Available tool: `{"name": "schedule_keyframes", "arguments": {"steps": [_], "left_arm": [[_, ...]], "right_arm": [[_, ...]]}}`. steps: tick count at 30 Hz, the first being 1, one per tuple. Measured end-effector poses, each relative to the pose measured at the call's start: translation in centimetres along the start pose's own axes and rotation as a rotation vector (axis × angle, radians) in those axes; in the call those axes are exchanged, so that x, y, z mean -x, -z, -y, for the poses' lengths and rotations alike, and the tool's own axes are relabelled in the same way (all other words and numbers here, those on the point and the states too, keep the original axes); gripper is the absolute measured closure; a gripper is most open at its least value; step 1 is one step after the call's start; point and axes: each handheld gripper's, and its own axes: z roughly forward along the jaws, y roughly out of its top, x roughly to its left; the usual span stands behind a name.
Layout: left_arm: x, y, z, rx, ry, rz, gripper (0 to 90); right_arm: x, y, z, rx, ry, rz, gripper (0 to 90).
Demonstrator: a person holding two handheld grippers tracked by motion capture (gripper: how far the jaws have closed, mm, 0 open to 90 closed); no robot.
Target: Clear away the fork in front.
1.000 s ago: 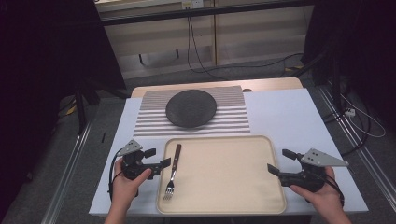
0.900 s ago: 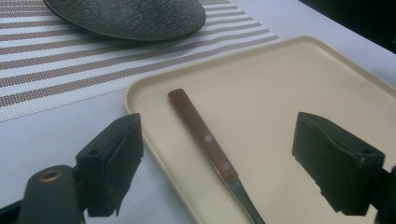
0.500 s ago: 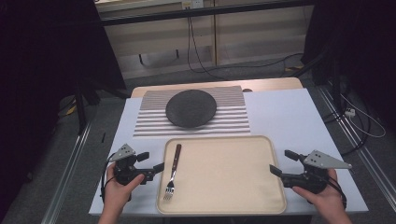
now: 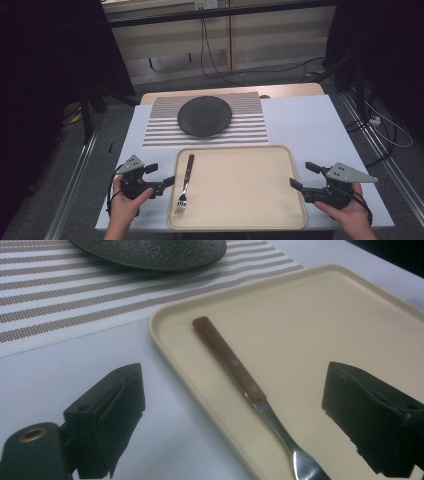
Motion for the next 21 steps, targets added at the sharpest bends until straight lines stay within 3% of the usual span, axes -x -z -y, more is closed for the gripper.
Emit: {"name": "schedule_keyframes", "arguments": {"steps": [8,21], "left_arm": [[-0.25,0.27,0.20,0.022,0.002,-0.003,10.0],[-0.39,0.31,0.61,0.014,0.007,-0.012,10.0]], "right_arm": [[0.19,-0.01,0.15,-0.002,0.003,-0.001,19.2],[0.53,0.16,0.39,-0.008,0.011,0.005,19.4]]}}
